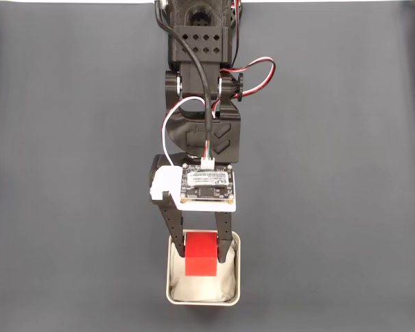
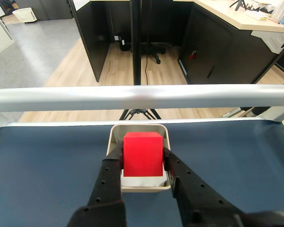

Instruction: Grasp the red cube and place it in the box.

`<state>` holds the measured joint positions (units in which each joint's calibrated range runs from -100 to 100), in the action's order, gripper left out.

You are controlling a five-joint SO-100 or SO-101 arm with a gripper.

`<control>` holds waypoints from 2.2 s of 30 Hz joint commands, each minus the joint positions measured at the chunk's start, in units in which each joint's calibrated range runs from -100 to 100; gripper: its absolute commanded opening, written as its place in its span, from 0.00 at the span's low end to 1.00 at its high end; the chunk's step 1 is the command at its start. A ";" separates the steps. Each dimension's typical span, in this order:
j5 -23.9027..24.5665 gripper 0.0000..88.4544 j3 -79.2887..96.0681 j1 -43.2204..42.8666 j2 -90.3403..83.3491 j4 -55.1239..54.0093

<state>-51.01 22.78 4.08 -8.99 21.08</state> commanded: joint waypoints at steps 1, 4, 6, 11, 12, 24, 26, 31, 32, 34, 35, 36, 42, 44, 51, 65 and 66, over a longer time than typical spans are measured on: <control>-0.24 0.10 -0.34 -0.60 -0.98 -1.49; -0.24 0.10 -0.34 -0.60 -0.98 -1.57; -0.24 0.10 -0.34 -0.60 -0.98 -1.57; -0.20 0.10 -0.34 -0.67 -1.06 -1.90; -0.24 0.11 -0.34 -0.67 -1.06 -2.07; 0.05 0.54 0.12 -0.74 -1.32 -3.21; 0.00 0.57 0.21 -0.74 -1.41 -3.70; -0.05 0.59 1.12 -0.74 -1.58 -5.34; 0.00 0.59 1.30 -0.74 -1.67 -5.51; 0.05 0.59 1.39 -0.74 -1.67 -5.75; 0.05 0.59 1.39 -0.74 -1.67 -5.84; 0.05 0.60 1.49 -0.74 -1.76 -6.00; 0.15 0.60 1.85 -0.74 -2.02 -6.25; 0.20 0.60 2.12 -0.74 -2.19 -6.41; 0.34 0.59 3.13 -0.74 -2.88 -6.57; 0.29 0.59 3.95 -0.96 -3.66 -6.57; 0.29 0.58 3.95 -0.96 -3.75 -6.49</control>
<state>-51.01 27.22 3.78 -9.08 15.91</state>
